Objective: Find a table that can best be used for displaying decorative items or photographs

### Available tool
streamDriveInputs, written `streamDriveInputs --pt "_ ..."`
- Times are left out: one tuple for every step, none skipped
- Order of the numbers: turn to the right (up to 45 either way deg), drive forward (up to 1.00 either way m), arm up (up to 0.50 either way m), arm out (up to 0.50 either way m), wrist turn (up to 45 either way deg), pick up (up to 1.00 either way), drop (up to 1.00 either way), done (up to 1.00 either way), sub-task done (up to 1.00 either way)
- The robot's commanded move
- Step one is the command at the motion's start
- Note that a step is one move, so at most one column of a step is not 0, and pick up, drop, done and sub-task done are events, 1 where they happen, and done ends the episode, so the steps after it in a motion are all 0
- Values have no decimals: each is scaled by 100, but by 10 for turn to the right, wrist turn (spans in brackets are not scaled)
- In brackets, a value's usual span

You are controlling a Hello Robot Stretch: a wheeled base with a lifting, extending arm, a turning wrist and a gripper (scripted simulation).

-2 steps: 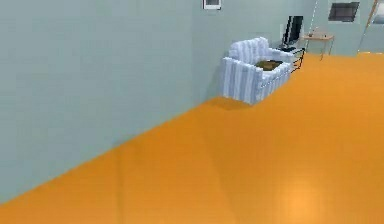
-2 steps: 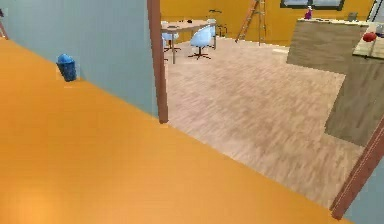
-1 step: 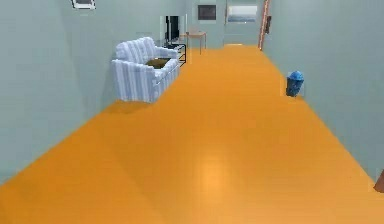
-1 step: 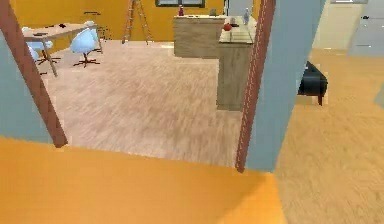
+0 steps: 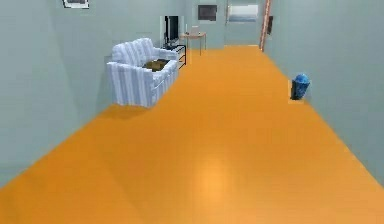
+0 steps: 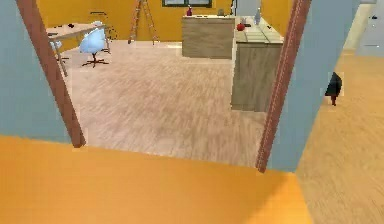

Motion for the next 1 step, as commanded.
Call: streamDriveInputs --pt "0 100 0 0 0 0 0 0 0"
